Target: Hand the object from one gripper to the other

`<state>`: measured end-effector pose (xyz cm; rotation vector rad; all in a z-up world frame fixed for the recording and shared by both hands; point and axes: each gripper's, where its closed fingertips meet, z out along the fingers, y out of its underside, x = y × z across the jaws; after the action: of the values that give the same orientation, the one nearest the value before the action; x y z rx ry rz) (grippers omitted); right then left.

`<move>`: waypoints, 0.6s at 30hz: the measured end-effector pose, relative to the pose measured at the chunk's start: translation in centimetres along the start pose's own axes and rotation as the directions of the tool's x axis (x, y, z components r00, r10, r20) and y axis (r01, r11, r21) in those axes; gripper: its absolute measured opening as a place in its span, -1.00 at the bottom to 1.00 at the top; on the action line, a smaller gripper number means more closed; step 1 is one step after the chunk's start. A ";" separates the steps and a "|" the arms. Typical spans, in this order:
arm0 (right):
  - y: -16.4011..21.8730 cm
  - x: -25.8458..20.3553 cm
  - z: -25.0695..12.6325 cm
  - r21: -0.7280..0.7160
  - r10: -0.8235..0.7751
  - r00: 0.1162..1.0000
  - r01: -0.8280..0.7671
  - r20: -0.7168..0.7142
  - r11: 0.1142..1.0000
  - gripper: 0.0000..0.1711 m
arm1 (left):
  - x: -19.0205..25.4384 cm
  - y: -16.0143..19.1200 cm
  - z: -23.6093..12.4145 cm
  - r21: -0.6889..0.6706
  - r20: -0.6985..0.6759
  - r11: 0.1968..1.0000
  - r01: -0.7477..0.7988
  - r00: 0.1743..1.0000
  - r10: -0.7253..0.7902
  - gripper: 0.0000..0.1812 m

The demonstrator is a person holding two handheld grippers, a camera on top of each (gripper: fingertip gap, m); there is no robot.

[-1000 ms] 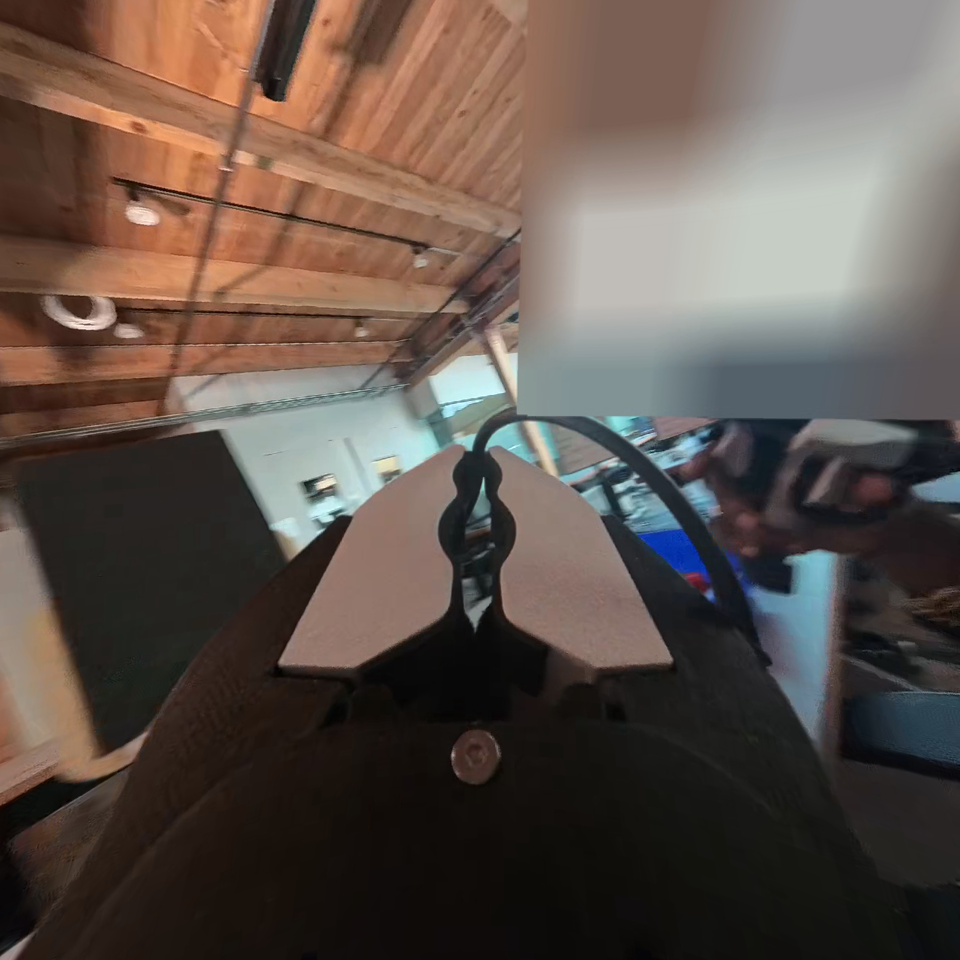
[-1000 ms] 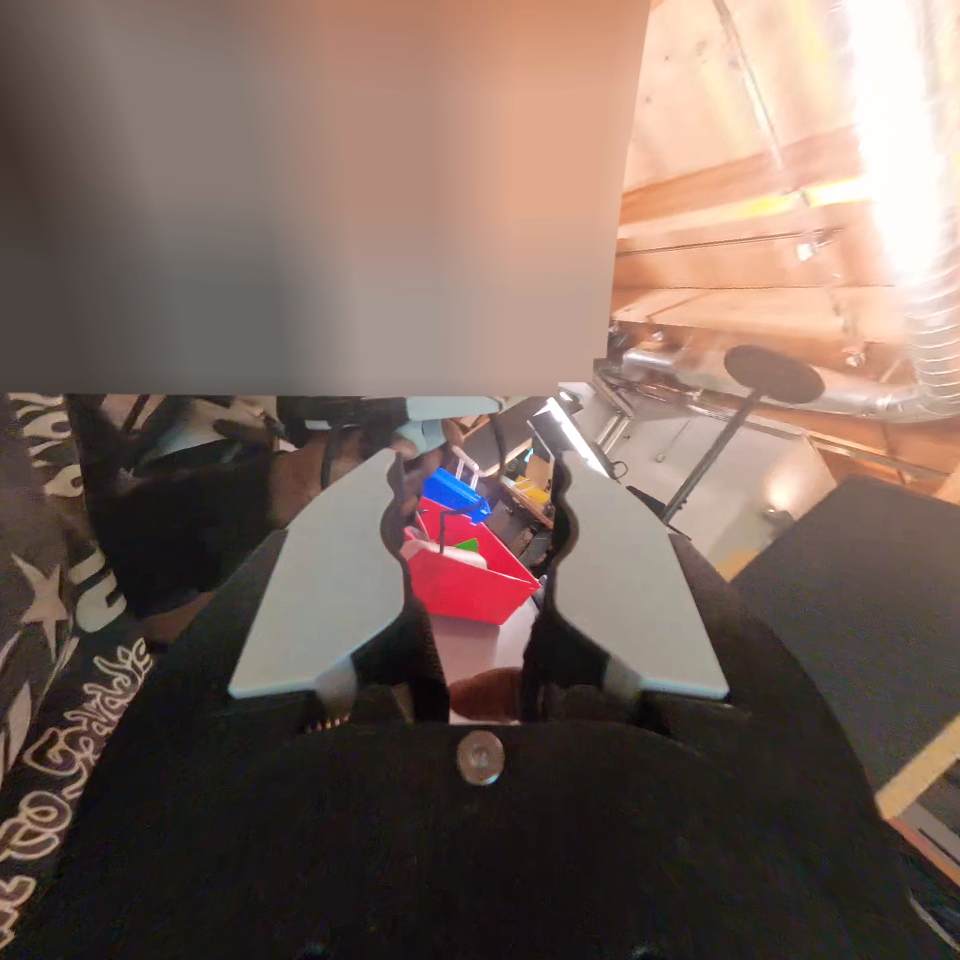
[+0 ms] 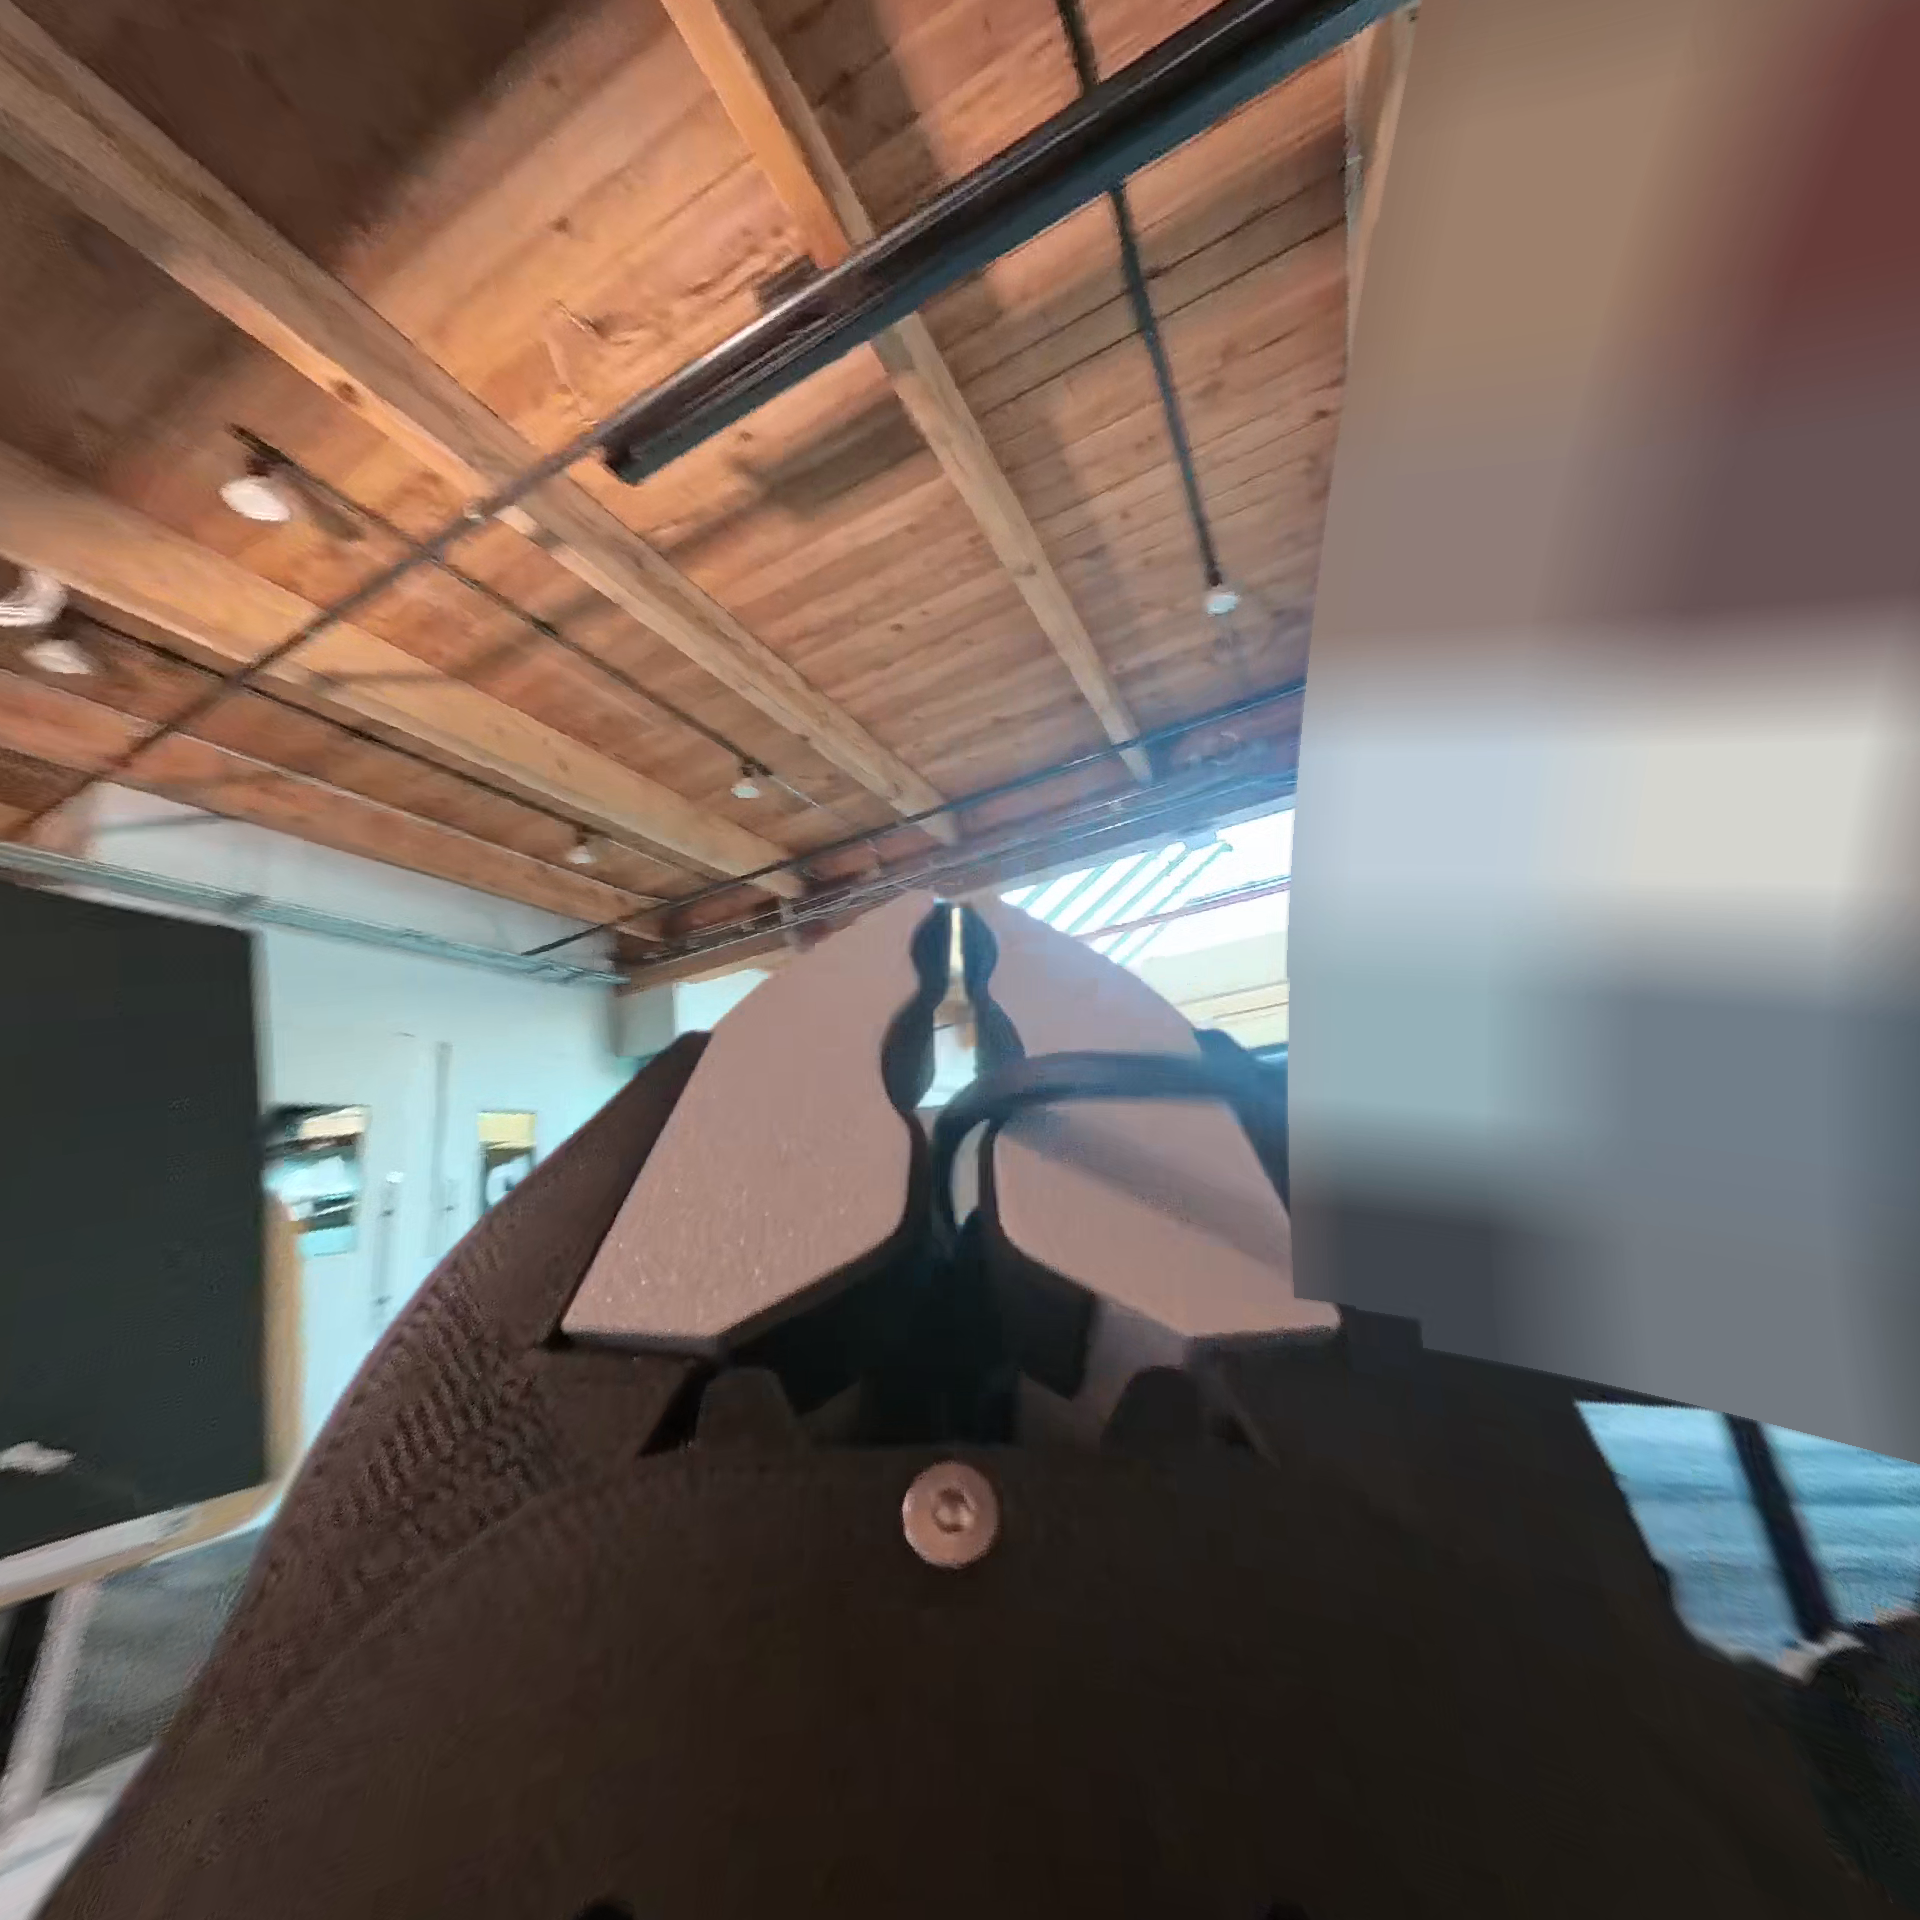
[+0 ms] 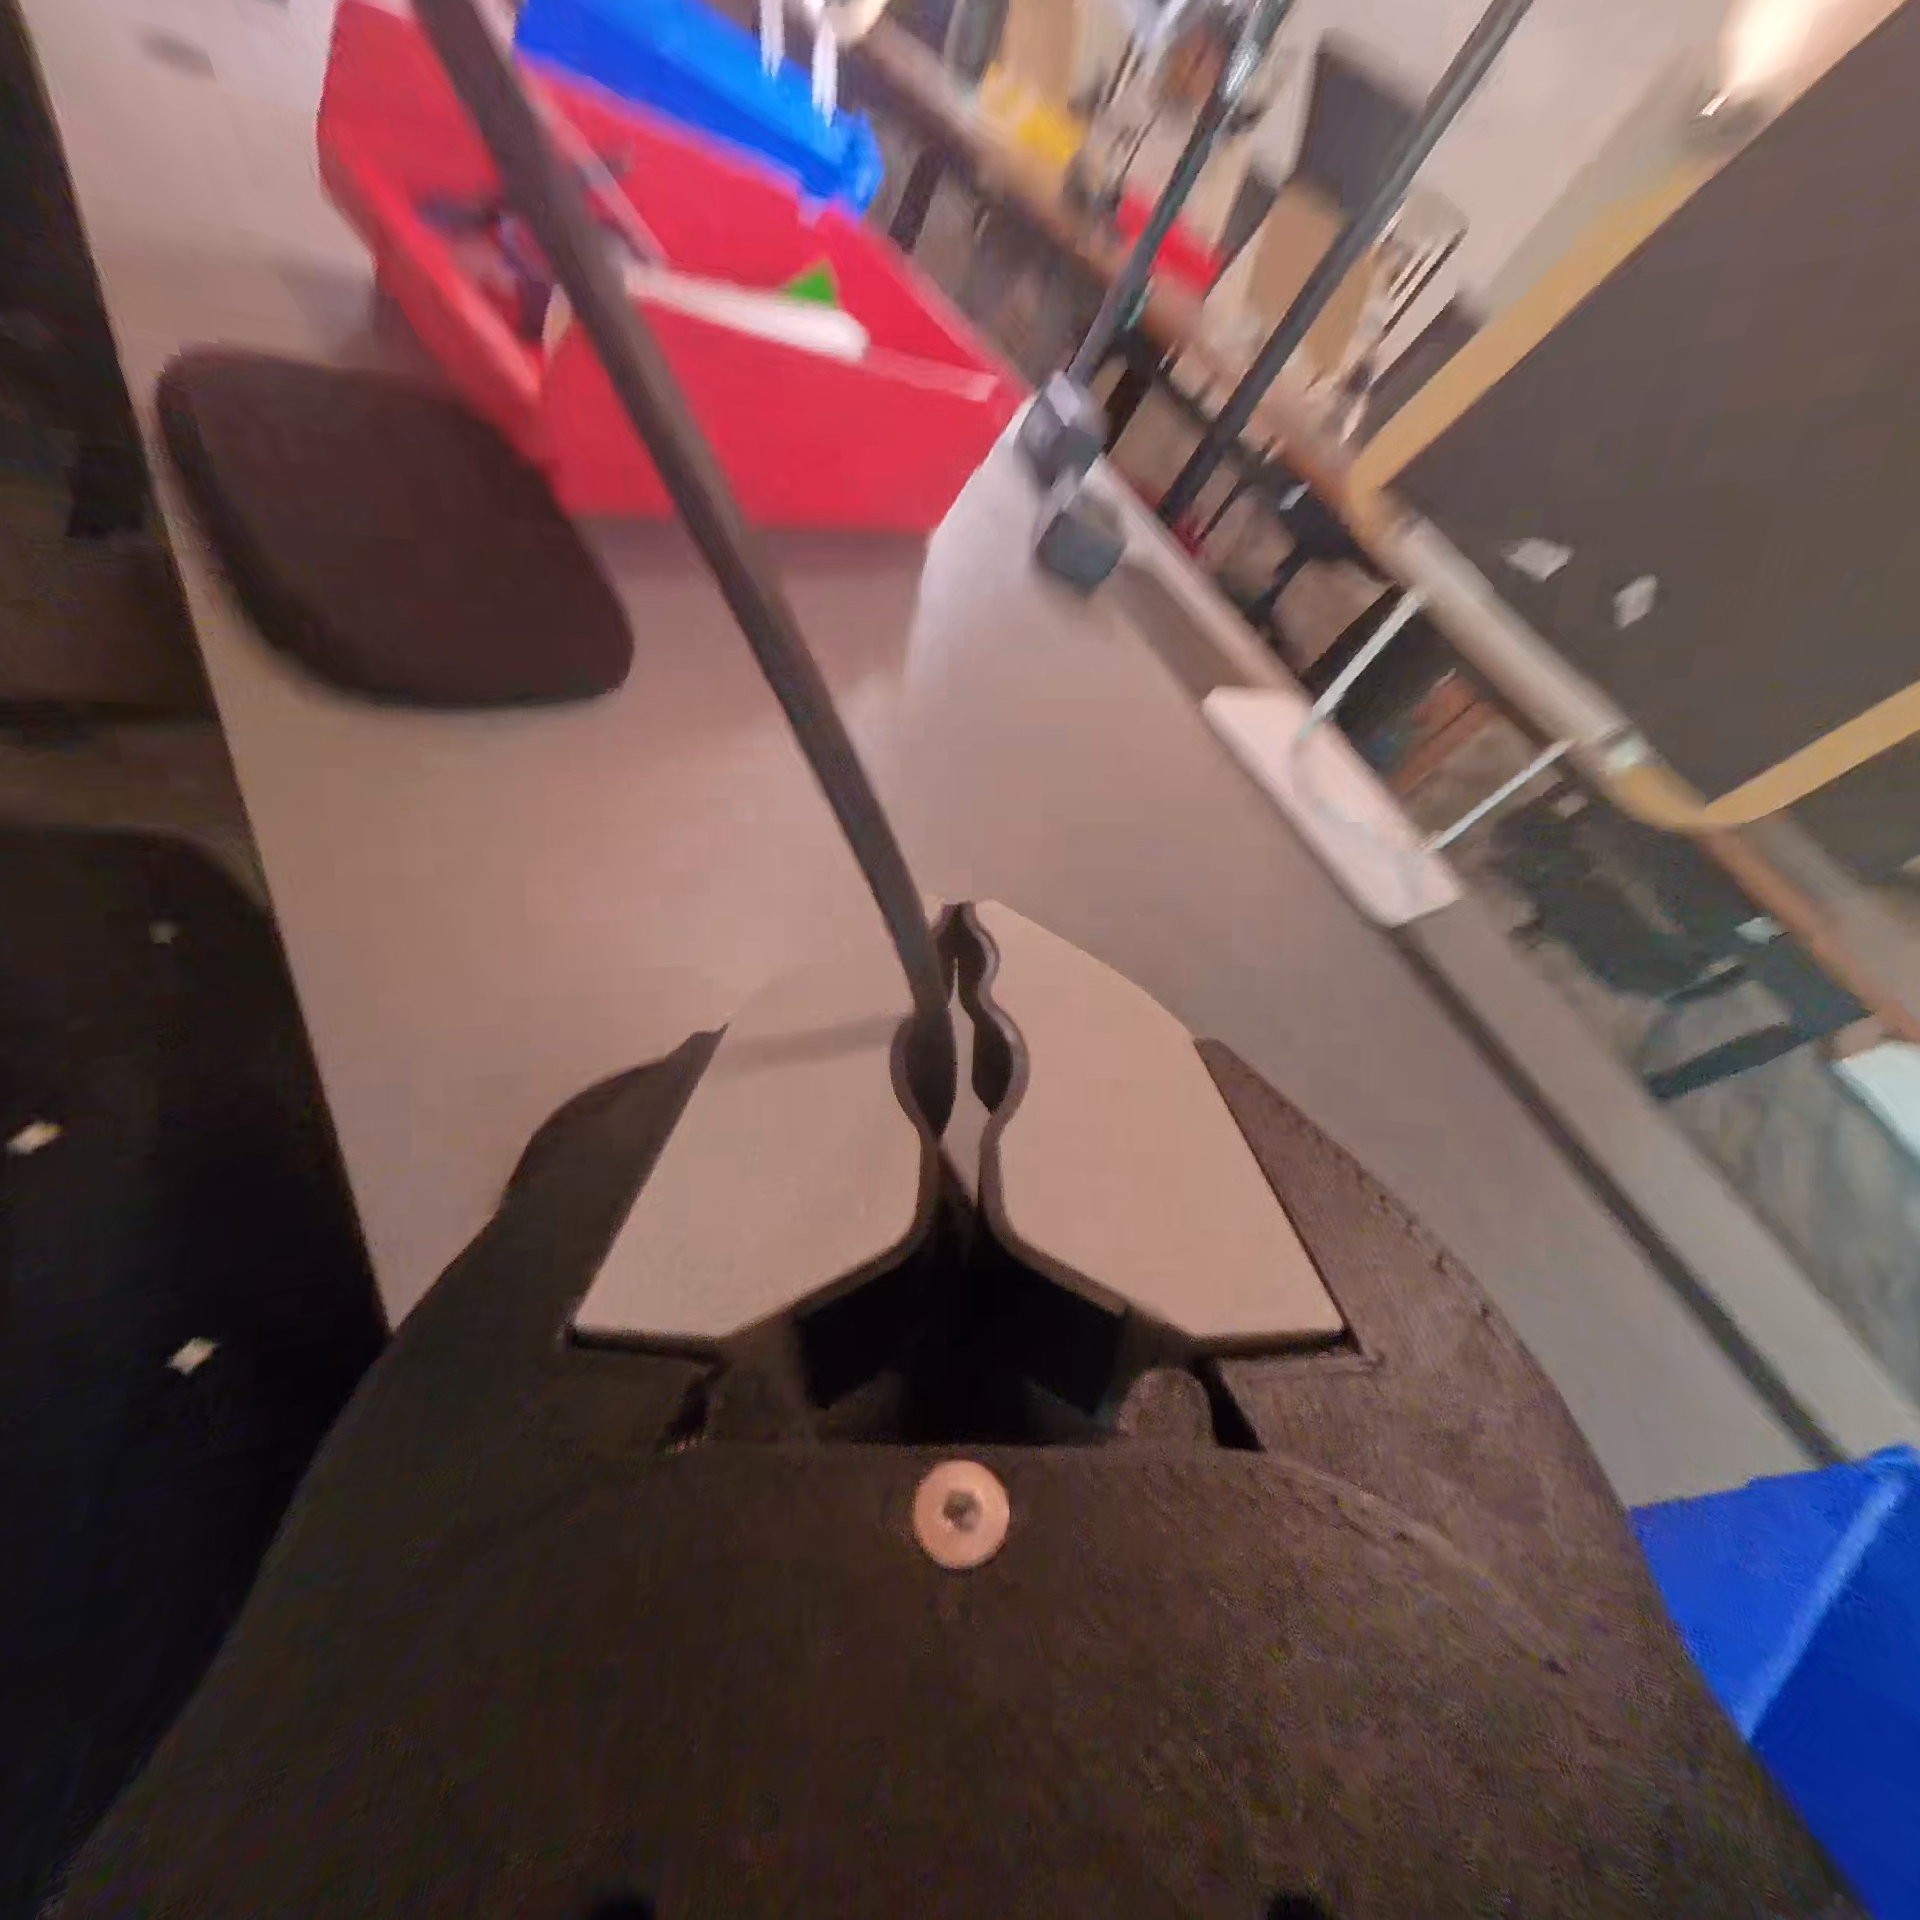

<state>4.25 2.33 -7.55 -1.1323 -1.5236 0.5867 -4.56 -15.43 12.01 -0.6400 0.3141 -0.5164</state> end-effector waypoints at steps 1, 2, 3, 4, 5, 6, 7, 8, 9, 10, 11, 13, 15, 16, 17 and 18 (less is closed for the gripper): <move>1.0 -0.7 0.5 -0.044 0.015 0.998 -0.012 0.054 0.999 -1.00 | -1.0 -0.1 -0.3 -0.025 0.030 0.999 -0.020 0.999 0.021 -1.00; 1.4 -1.3 0.9 -0.059 0.032 0.994 -0.026 0.102 0.998 -1.00 | -1.9 0.2 -0.5 -0.060 0.048 0.998 -0.027 0.998 0.029 -1.00; 1.5 -1.8 1.2 -0.055 0.056 0.990 -0.049 0.130 0.997 -1.00 | -2.6 0.6 -0.7 -0.099 0.058 0.995 -0.013 0.998 0.019 -1.00; 1.4 -2.2 1.3 -0.052 0.075 0.985 -0.068 0.155 0.996 -1.00 | -3.1 1.1 -0.7 -0.135 0.062 0.991 0.012 0.998 -0.003 -1.00; 1.5 -2.7 1.3 -0.057 0.081 0.979 -0.072 0.185 0.996 -1.00 | -3.6 1.7 -0.8 -0.166 0.071 0.985 0.040 0.997 -0.029 -1.00; 1.5 -3.1 1.2 -0.060 0.074 0.974 -0.062 0.216 0.996 -0.97 | -4.0 2.3 -0.9 -0.192 0.080 0.979 0.063 0.996 -0.049 -1.00; 1.5 -3.5 1.0 -0.050 0.057 0.968 -0.046 0.246 0.998 -0.91 | -4.3 2.9 -1.0 -0.217 0.081 0.973 0.079 0.995 -0.062 -1.00; 1.3 -3.9 0.7 -0.026 0.039 0.961 -0.034 0.275 0.999 -0.83 | -4.4 3.6 -1.0 -0.245 0.081 0.965 0.093 0.994 -0.076 -1.00; 0.9 -4.0 0.3 0.007 0.029 0.956 -0.033 0.292 0.999 -0.75 | -4.5 4.3 -1.0 -0.275 0.080 0.955 0.109 0.993 -0.090 -1.00; 0.4 -3.8 -0.1 0.045 0.031 0.957 -0.046 0.288 0.998 -0.67 | -4.5 5.1 -1.0 -0.307 0.076 0.944 0.122 0.992 -0.104 -1.00; -0.5 -3.3 -0.5 0.092 0.041 0.961 -0.068 0.272 0.993 -0.60 | -4.4 5.9 -1.0 -0.338 0.069 0.932 0.129 0.991 -0.113 -1.00; -2.5 -2.1 -1.5 0.212 0.082 0.969 -0.133 0.233 0.968 -0.16 | -4.0 7.6 -1.0 -0.403 0.050 0.906 0.129 0.992 -0.119 -1.00; -4.5 -1.0 -2.8 0.335 0.095 0.979 -0.153 0.183 0.930 -0.17 | -3.2 9.6 -0.9 -0.470 0.016 0.874 0.128 0.991 -0.136 -1.00; -5.6 -0.7 -3.5 0.396 0.105 0.980 -0.165 0.169 0.903 -0.22 | -2.5 10.6 -0.9 -0.498 -0.007 0.857 0.131 0.988 -0.155 -1.00; -6.7 -0.9 -4.0 0.445 0.125 0.976 -0.192 0.176 0.874 -0.28 | -1.6 11.8 -0.8 -0.531 -0.030 0.836 0.137 0.983 -0.180 -1.00; -7.7 -1.3 -4.4 0.477 0.146 0.969 -0.226 0.198 0.850 -0.32 | -0.6 13.1 -0.8 -0.570 -0.059 0.810 0.138 0.977 -0.207 -1.00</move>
<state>5.70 -2.93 -0.46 -0.8462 -1.2862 1.1536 -0.78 -6.56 3.12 -1.2295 0.5346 -0.6437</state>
